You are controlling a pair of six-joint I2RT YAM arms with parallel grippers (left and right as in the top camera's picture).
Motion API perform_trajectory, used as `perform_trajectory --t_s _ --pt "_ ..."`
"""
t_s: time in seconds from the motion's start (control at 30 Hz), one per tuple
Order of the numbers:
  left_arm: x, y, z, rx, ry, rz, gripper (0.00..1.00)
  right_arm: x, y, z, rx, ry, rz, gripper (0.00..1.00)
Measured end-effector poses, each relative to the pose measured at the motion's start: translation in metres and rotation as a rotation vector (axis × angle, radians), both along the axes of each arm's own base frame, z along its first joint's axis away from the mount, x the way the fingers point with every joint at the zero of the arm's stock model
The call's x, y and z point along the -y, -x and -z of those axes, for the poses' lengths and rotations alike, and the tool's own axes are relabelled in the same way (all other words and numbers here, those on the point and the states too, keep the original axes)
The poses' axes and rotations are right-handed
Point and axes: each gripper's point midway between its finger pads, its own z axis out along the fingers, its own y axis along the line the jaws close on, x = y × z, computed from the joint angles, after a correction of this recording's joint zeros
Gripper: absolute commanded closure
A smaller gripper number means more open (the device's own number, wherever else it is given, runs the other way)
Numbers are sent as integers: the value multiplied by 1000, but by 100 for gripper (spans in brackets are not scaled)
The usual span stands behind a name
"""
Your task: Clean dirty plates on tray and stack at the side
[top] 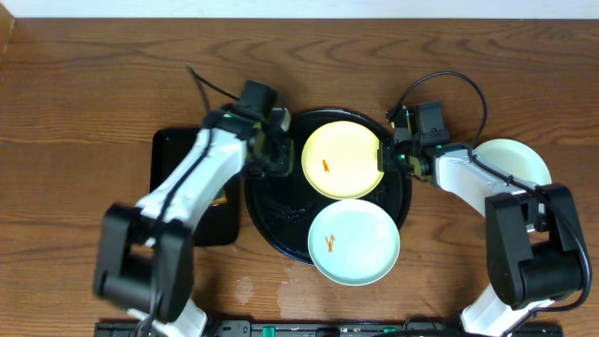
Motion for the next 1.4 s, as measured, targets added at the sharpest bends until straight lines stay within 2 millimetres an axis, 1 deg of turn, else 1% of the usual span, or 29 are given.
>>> perform_trajectory --t_s 0.07,0.13,0.2,0.23,0.37,0.4,0.47,0.5,0.57,0.6,0.63,0.7,0.8,0.93,1.03,1.1,1.23,1.27,1.4 --pt "4 1 17 -34 -10 2 81 0 2 -4 -4 -6 1 99" --pt "6 0 30 -54 -16 -1 81 -1 2 -11 9 -12 -2 99" --pt "8 -3 37 -58 -14 -6 82 -2 1 -24 34 -21 -3 99" --pt "9 -5 40 -55 -11 -8 81 -2 1 -25 36 -22 -3 99" --pt "13 -16 40 -15 7 -15 81 -3 1 -37 55 -34 -8 99" --pt "16 -20 38 4 16 -18 81 -5 3 -37 46 -41 -13 99" --pt "17 -22 38 11 20 -20 81 -5 5 -36 37 -45 -16 99" --pt "19 -24 37 21 22 -18 85 -5 7 -35 32 -44 -16 99" --pt "20 -24 37 23 24 -17 85 -5 8 -34 27 -43 -16 99" --pt "20 -23 37 22 23 -17 83 -5 8 -34 23 -41 -16 99" --pt "20 -22 37 17 21 -17 75 -4 9 -33 18 -40 -16 99" --pt "20 -19 38 5 17 -17 65 -2 11 -31 9 -29 -10 99" --pt "19 -17 39 -4 11 -20 63 5 10 -28 7 12 12 99" --pt "20 -17 39 -3 12 -17 63 19 7 -26 19 82 53 99" --pt "20 -17 39 -3 17 -16 63 24 6 -25 25 109 68 99" --pt "23 -18 37 0 31 -13 63 23 6 -25 28 120 68 99" --pt "32 -21 33 11 83 1 63 14 9 -24 31 129 45 99" --pt "34 -21 32 14 90 4 65 12 9 -24 32 130 39 99" --pt "44 -23 30 41 115 41 80 7 11 -24 32 131 25 99"
